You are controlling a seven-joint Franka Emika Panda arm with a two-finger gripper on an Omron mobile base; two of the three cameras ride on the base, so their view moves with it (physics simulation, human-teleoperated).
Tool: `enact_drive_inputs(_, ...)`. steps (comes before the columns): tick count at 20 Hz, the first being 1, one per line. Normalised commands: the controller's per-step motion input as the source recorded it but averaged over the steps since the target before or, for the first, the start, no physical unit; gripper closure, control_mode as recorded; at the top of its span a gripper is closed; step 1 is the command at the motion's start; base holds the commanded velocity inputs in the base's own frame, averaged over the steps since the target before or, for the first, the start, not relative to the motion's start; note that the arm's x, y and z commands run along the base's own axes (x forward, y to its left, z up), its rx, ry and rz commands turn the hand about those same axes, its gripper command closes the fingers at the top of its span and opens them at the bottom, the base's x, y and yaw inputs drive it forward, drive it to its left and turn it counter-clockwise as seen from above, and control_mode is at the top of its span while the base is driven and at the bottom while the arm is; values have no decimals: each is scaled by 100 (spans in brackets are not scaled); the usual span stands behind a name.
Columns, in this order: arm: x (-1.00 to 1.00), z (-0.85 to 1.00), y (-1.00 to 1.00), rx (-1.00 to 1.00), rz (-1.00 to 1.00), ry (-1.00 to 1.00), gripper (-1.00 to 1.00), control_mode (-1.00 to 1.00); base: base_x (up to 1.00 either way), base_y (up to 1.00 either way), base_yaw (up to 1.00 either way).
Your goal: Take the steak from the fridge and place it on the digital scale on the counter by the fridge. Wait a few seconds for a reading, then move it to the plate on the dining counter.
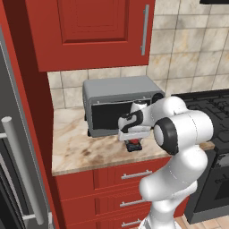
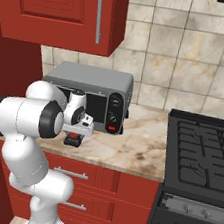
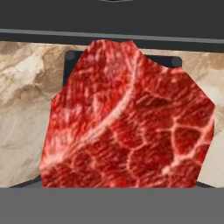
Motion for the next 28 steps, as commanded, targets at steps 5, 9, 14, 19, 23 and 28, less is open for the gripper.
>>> enact_drive_inputs(5,0,0,0,0,0,0,100,-100,0,0,0)
enact_drive_inputs(9,-1,5,0,0,0,0,100,-100,0,0,0)
enact_drive_inputs(14,-25,47,0,0,0,0,100,-100,0,0,0)
enact_drive_inputs(19,-33,62,0,0,0,0,100,-100,0,0,0)
enact_drive_inputs(23,-76,53,-10,0,0,0,100,-100,0,0,0)
enact_drive_inputs(28,-90,43,-19,0,0,2,100,-100,0,0,0)
